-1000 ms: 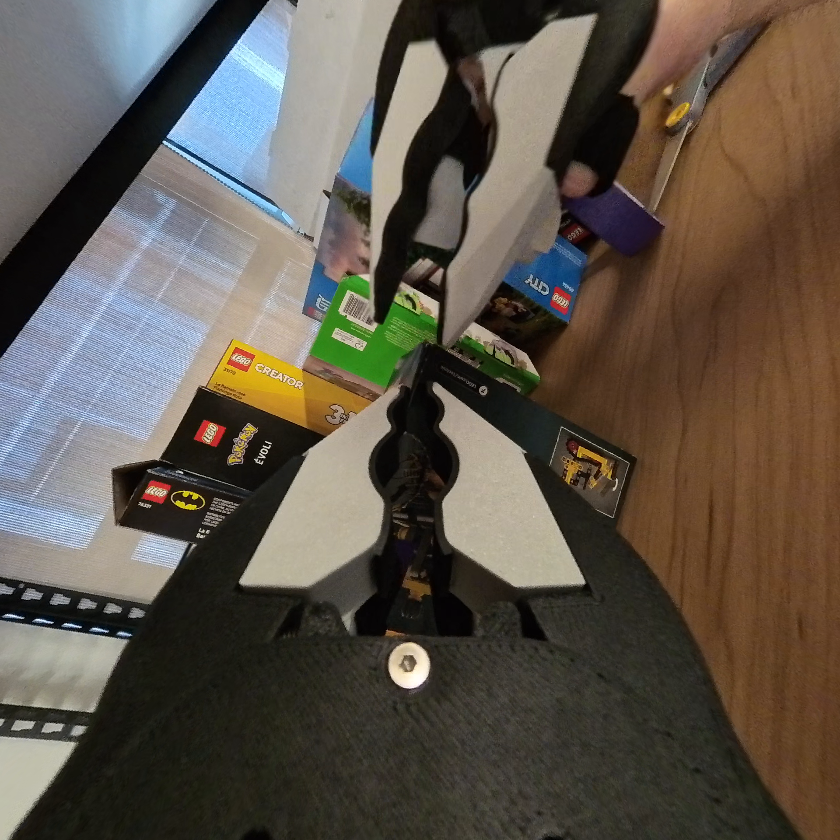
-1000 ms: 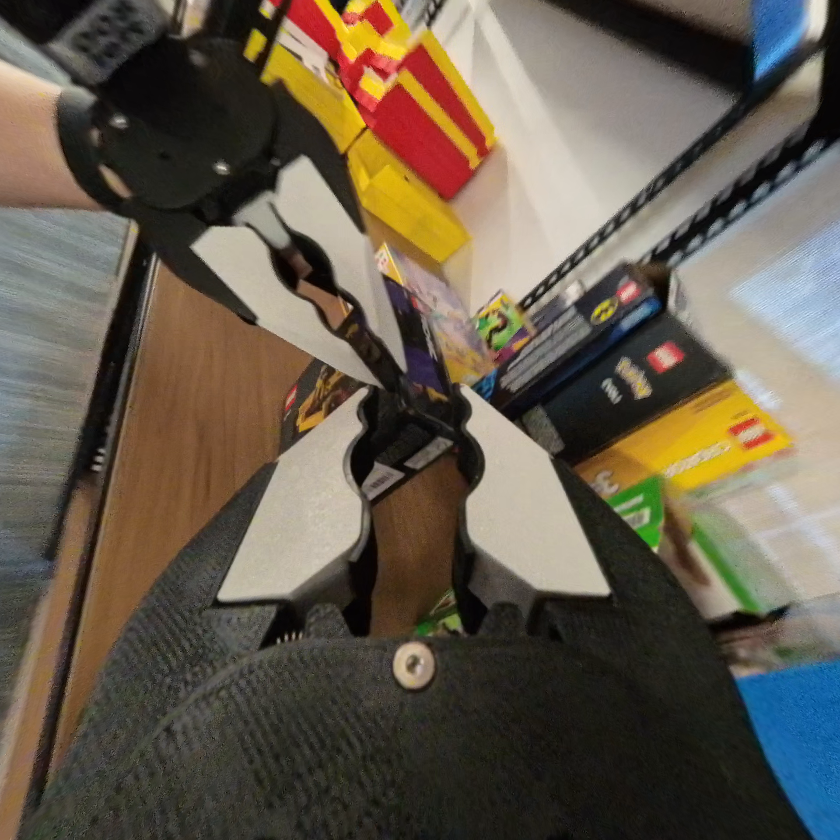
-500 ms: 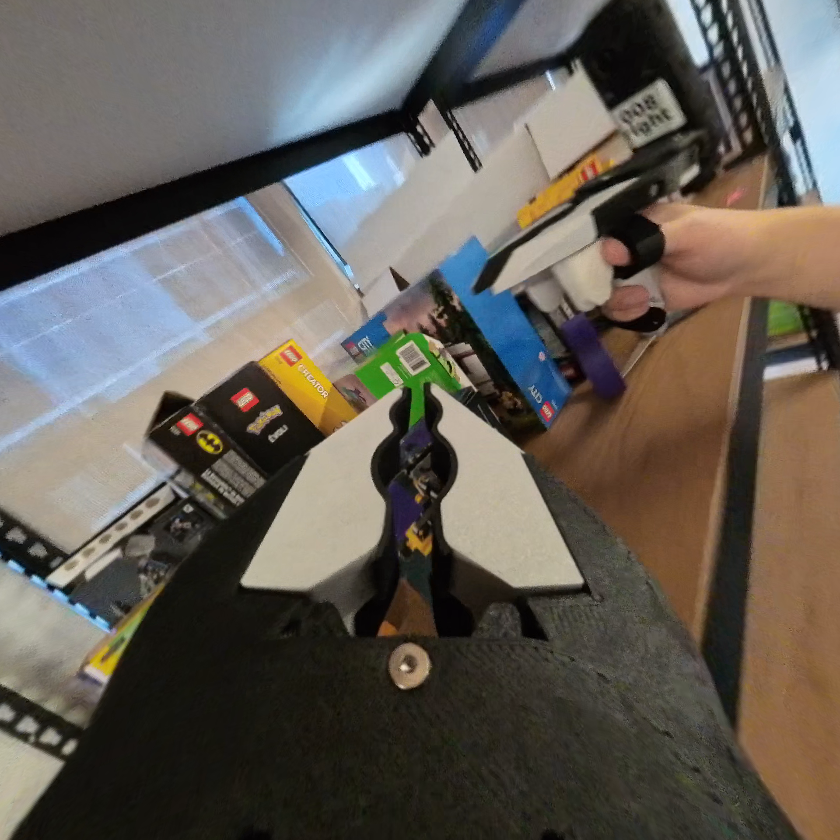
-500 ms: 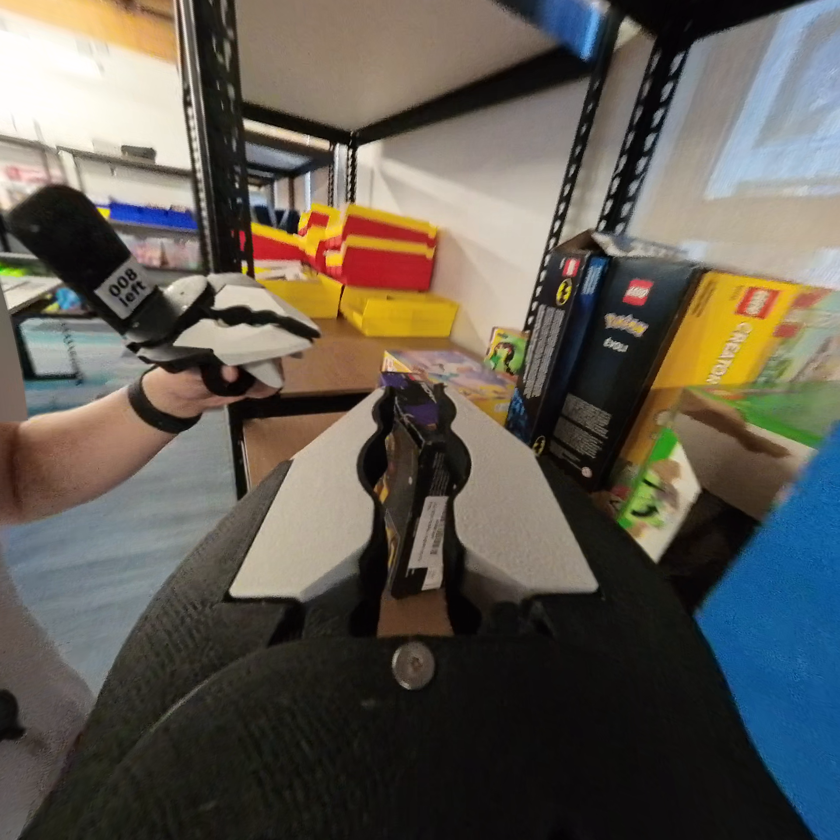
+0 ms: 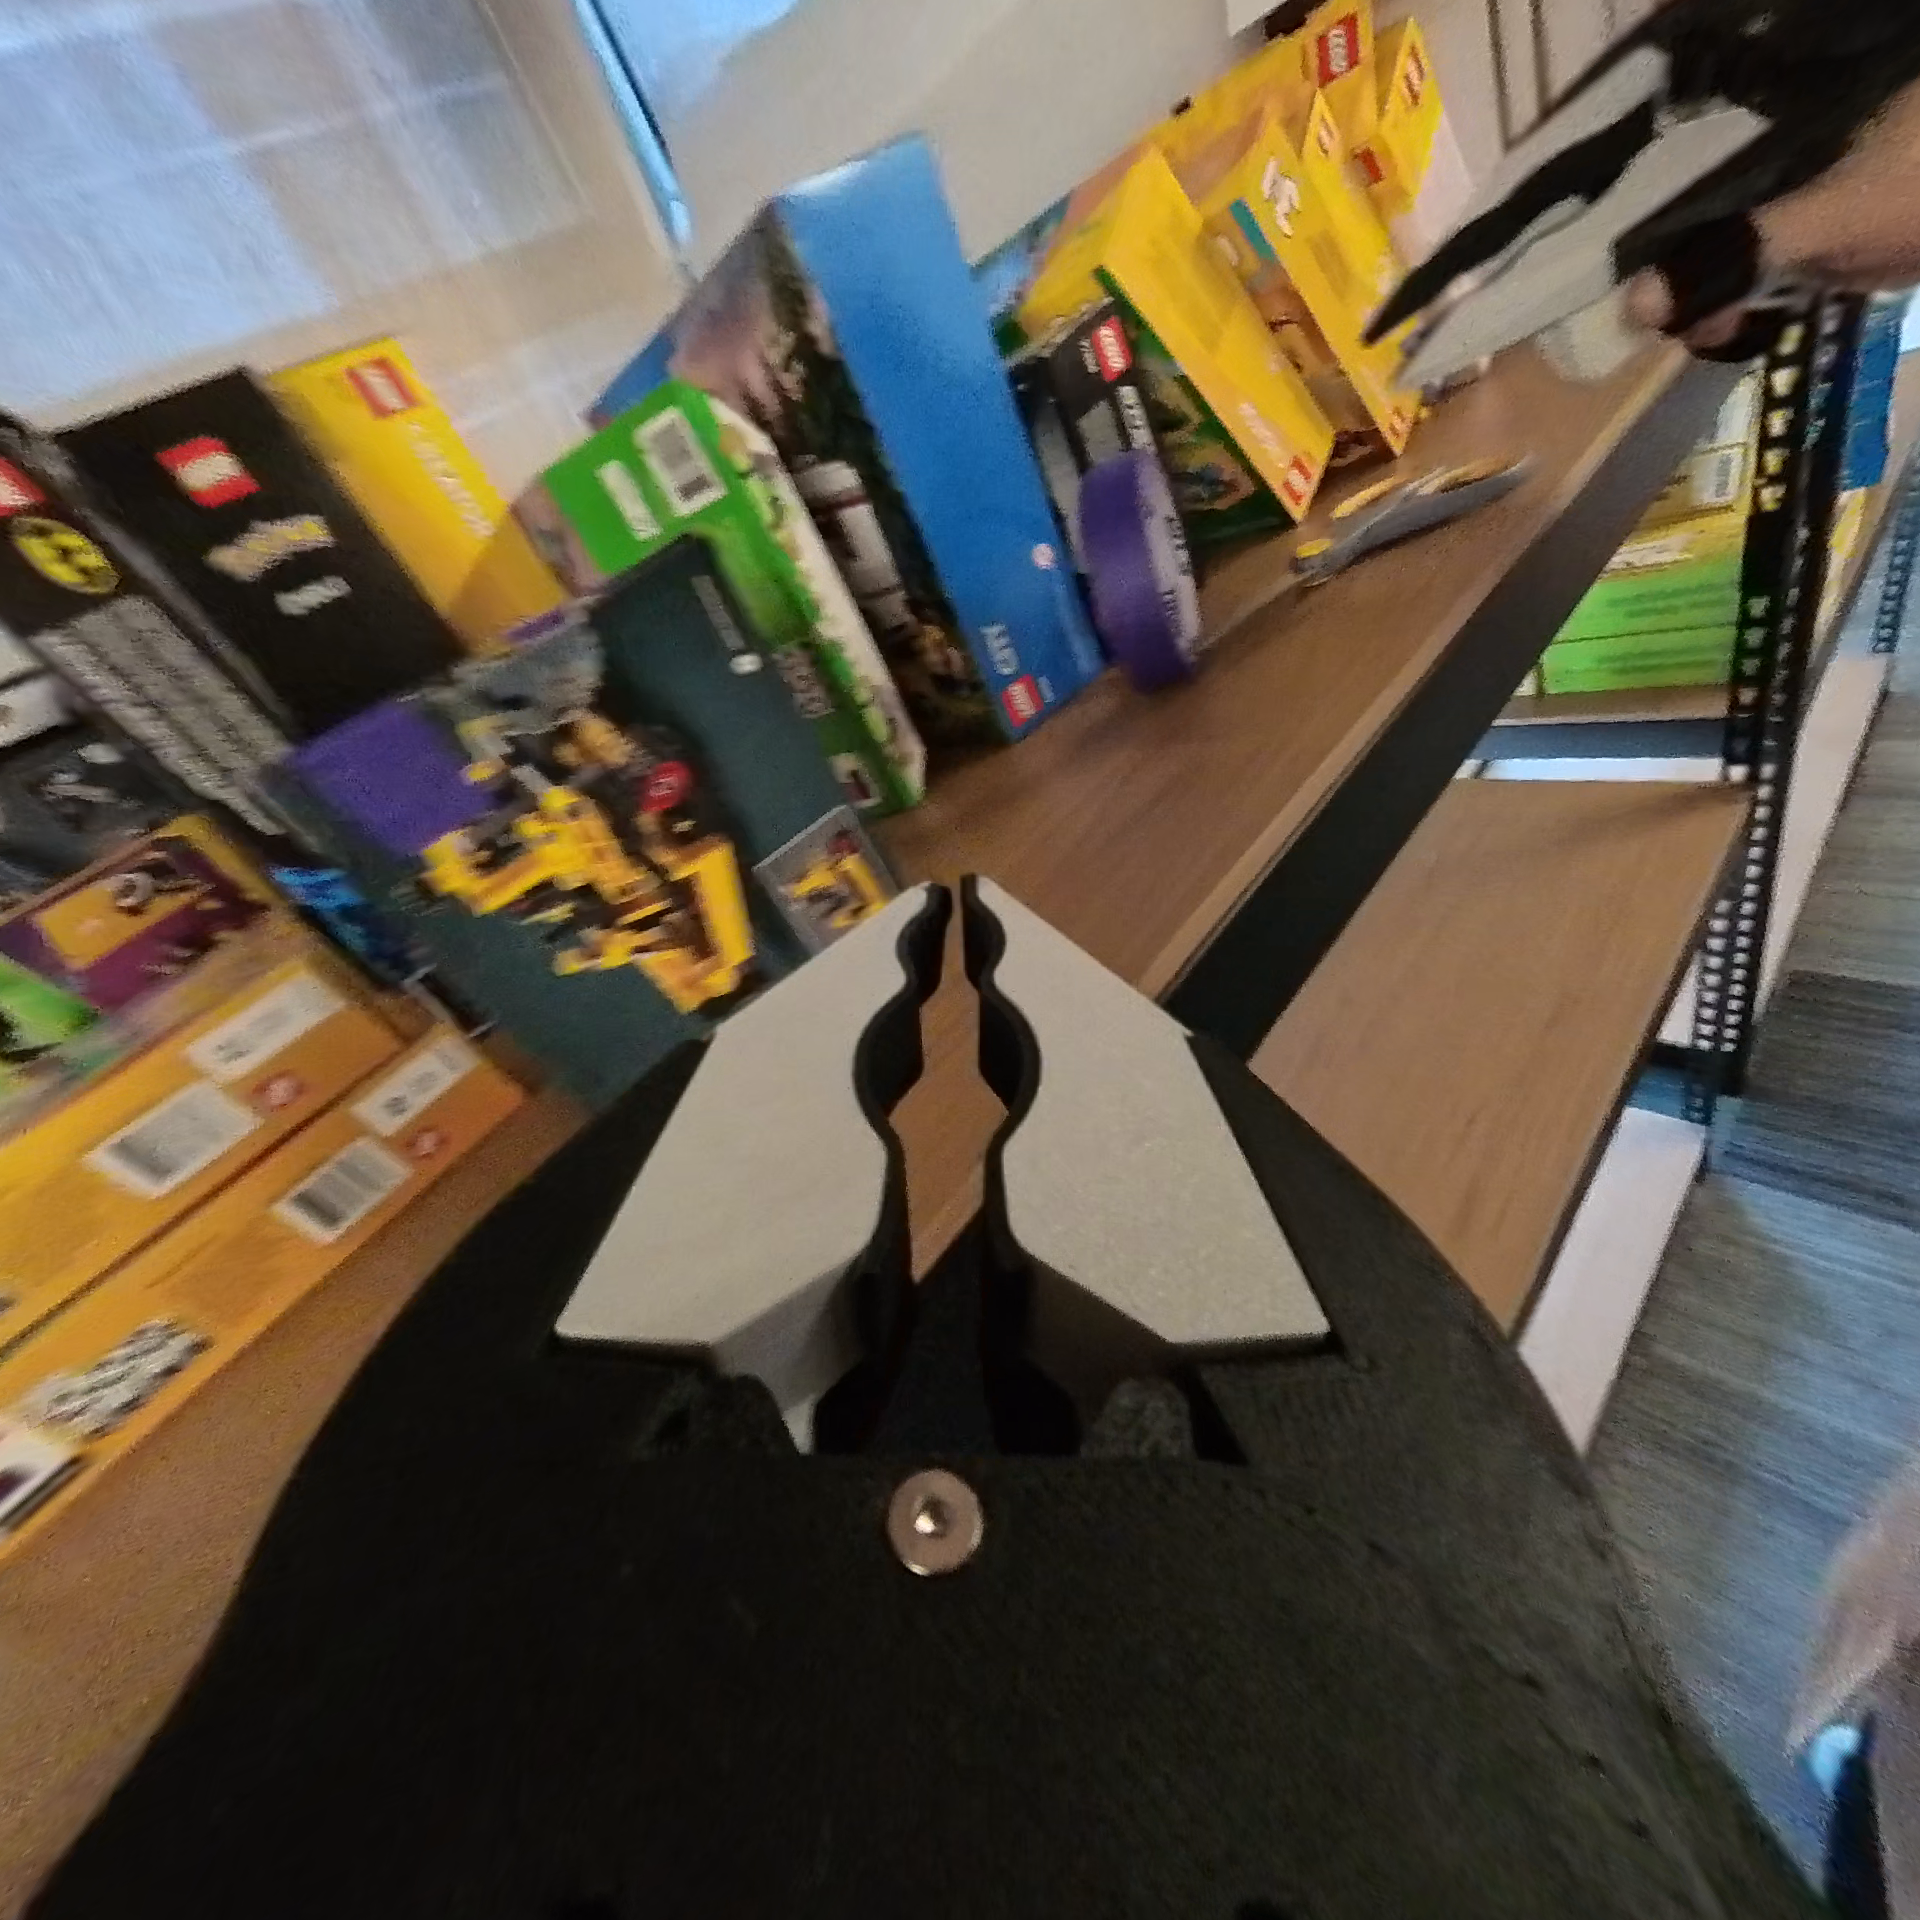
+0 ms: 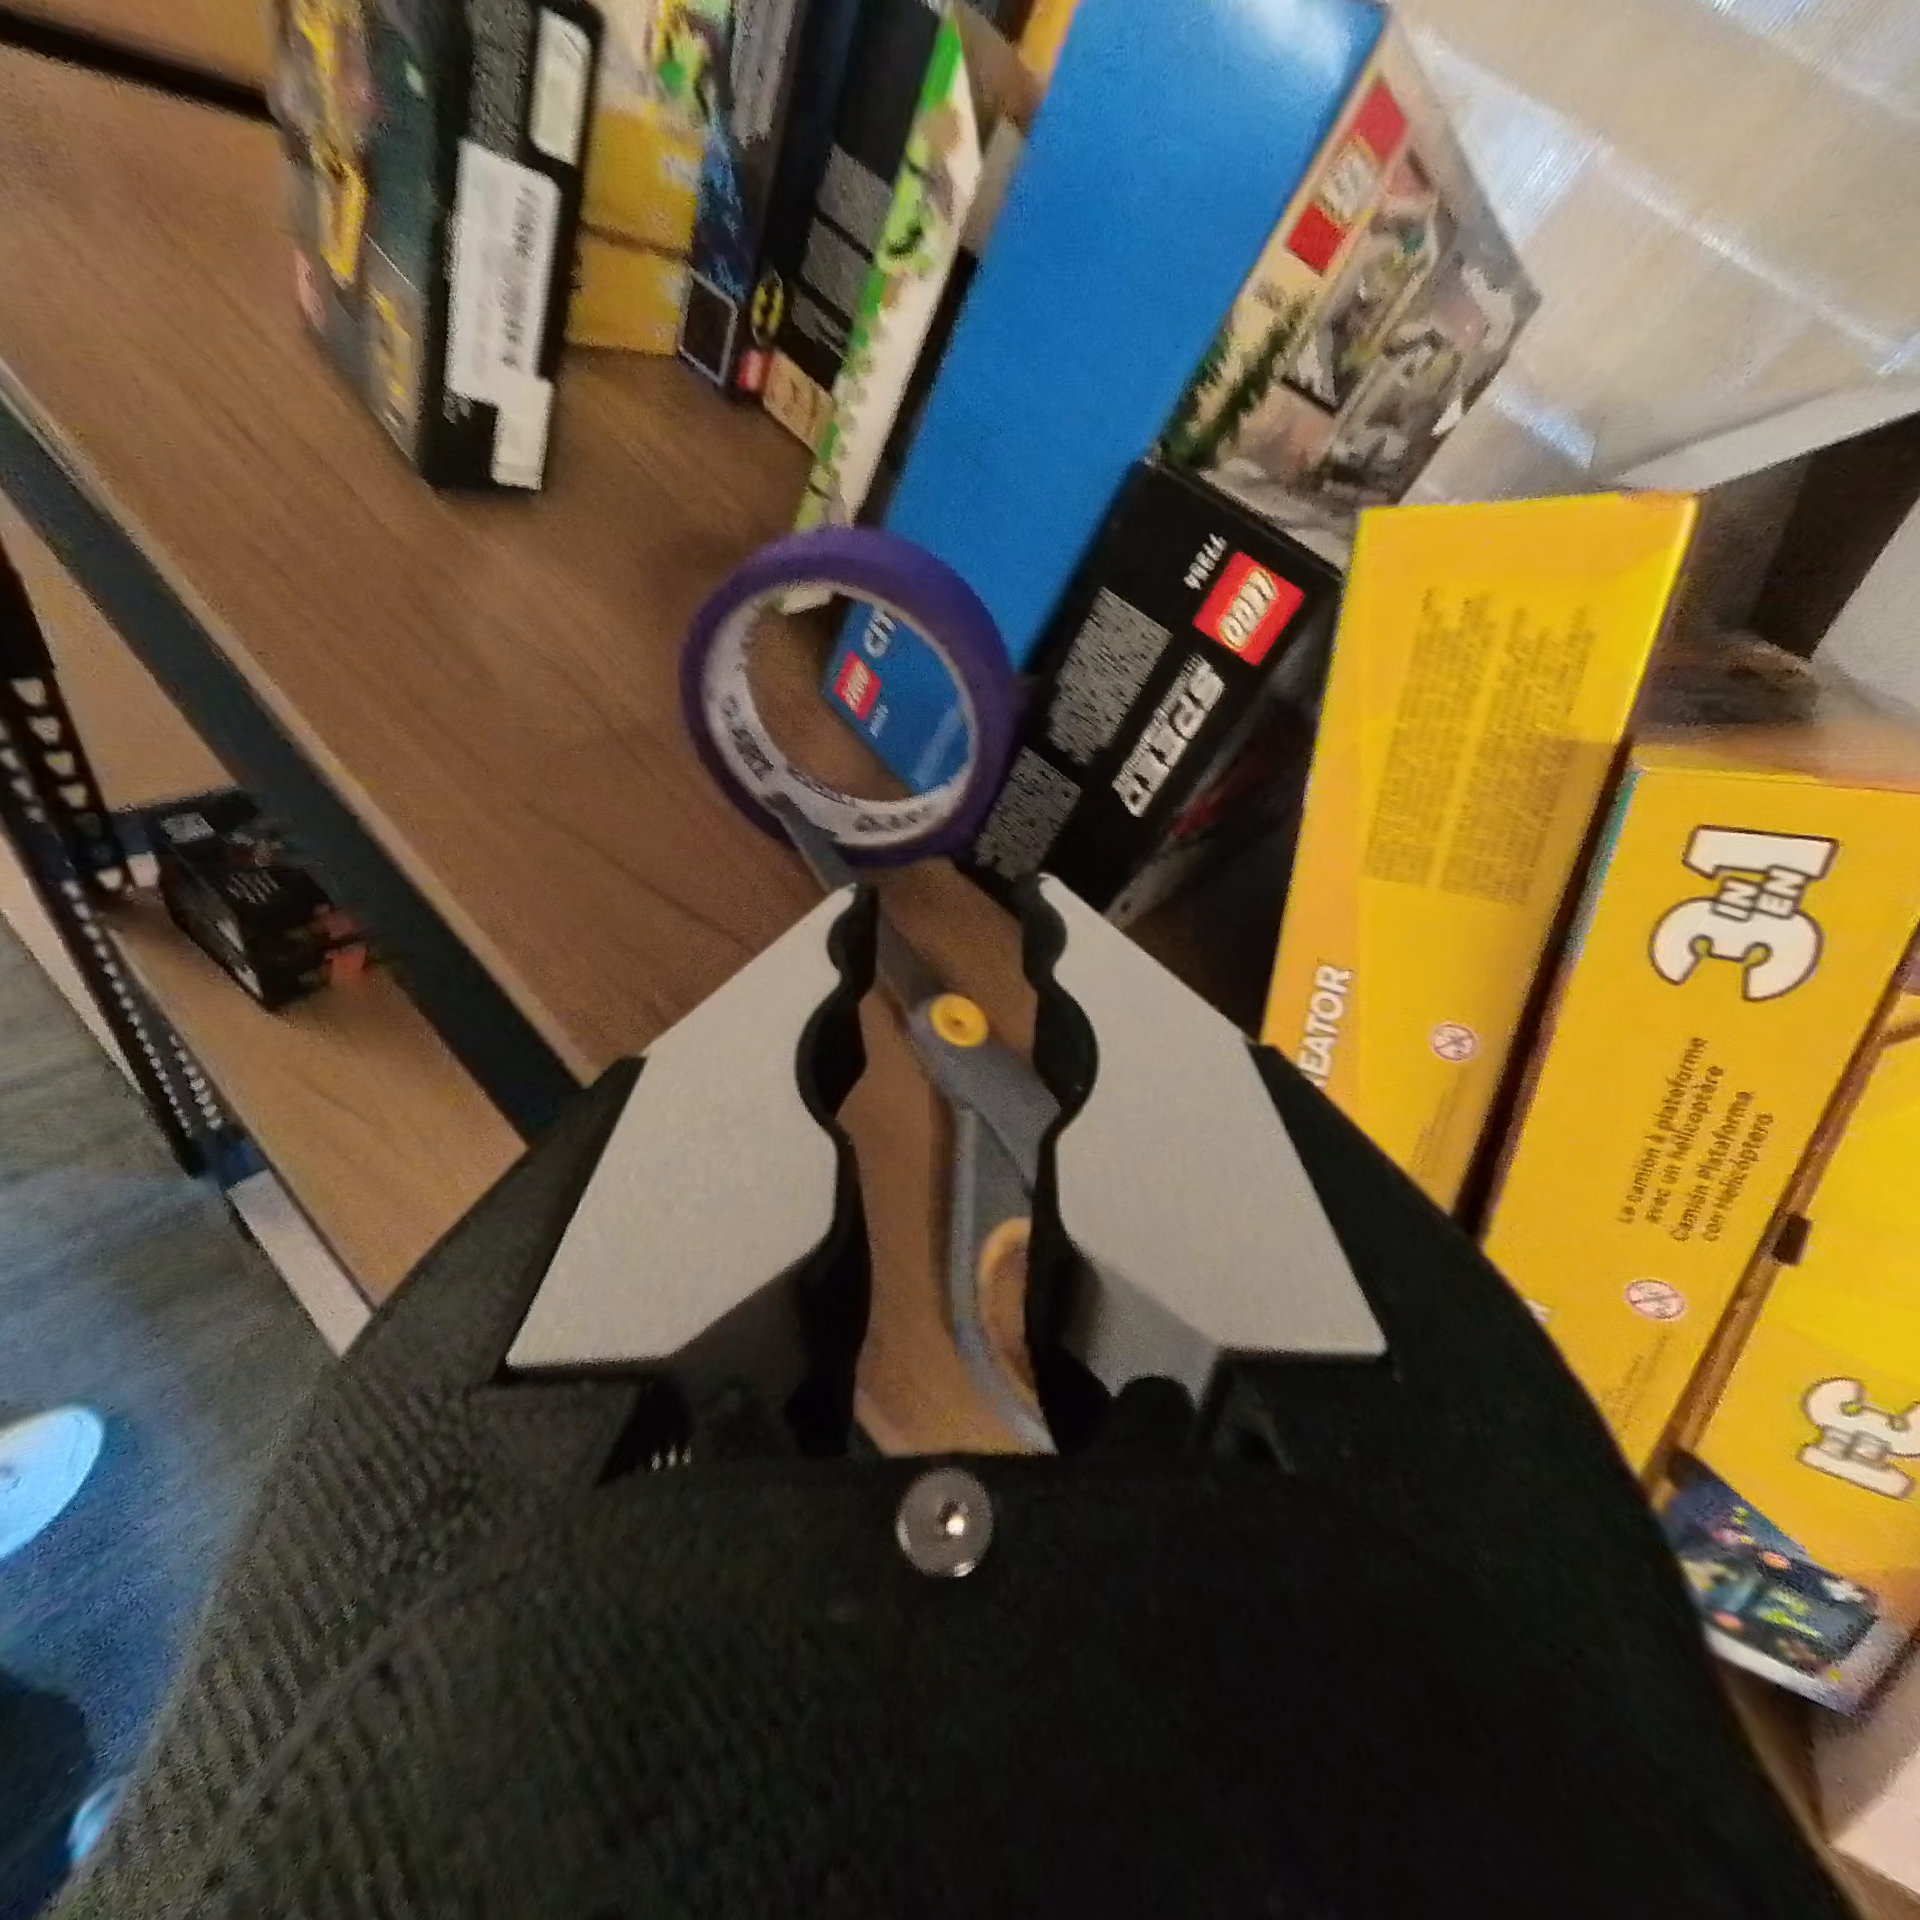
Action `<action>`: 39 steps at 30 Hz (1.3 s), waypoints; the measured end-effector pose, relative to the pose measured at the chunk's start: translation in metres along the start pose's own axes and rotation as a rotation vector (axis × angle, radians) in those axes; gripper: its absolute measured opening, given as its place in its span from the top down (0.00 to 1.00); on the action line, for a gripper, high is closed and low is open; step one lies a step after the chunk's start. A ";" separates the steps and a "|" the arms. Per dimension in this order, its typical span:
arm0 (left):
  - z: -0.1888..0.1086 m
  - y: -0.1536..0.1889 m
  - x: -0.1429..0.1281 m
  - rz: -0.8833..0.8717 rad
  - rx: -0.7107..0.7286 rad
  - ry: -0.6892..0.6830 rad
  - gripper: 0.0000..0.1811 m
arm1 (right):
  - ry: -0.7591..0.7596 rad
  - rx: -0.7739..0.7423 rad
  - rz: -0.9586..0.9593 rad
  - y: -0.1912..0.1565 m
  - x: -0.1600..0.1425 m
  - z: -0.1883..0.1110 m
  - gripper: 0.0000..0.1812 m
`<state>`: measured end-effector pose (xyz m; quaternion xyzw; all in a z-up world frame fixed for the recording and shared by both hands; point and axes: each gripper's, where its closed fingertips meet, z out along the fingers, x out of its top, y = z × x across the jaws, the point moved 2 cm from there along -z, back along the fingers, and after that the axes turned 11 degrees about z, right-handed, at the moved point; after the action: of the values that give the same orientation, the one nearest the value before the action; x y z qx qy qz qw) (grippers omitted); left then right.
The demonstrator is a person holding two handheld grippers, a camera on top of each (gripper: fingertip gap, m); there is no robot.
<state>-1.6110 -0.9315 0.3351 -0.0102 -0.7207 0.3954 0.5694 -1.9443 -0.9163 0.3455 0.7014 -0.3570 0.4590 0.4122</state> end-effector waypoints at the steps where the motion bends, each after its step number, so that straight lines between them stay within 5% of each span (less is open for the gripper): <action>1: 0.009 0.012 0.005 -0.008 -0.017 -0.010 0.99 | -0.028 0.013 -0.002 0.007 -0.002 0.005 0.85; 10: 0.088 0.071 0.046 -0.098 -0.009 -0.113 0.93 | -0.091 0.042 -0.301 0.010 0.014 0.083 0.76; 16: 0.081 0.094 0.042 -0.105 0.013 -0.202 0.94 | -0.040 0.116 -0.486 -0.006 0.030 0.105 0.77; 18: 0.077 0.098 0.037 -0.120 0.022 -0.227 0.94 | -0.058 0.145 -0.544 -0.012 0.031 0.113 0.87; 21: 0.069 0.097 0.033 -0.135 0.070 -0.252 0.94 | -0.044 0.165 -0.603 -0.021 0.039 0.125 0.89; 25: 0.061 0.096 0.029 -0.229 0.130 -0.221 0.94 | 0.127 0.233 -0.650 -0.049 0.064 0.130 0.94; 31: 0.059 0.077 0.027 -0.546 0.146 -0.103 0.86 | 0.367 0.372 -0.426 -0.078 0.121 0.112 0.95; 35: 0.056 0.061 0.049 -0.673 0.175 0.084 0.76 | 0.267 0.545 -0.033 -0.091 0.135 0.105 0.95; 39: 0.057 0.059 0.068 -0.605 0.214 0.138 0.74 | 0.089 0.777 0.353 -0.115 0.128 0.090 0.95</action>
<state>-1.7075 -0.8915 0.3540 0.2374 -0.6051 0.2801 0.7064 -1.7699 -0.9669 0.4155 0.7122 -0.2537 0.6528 0.0474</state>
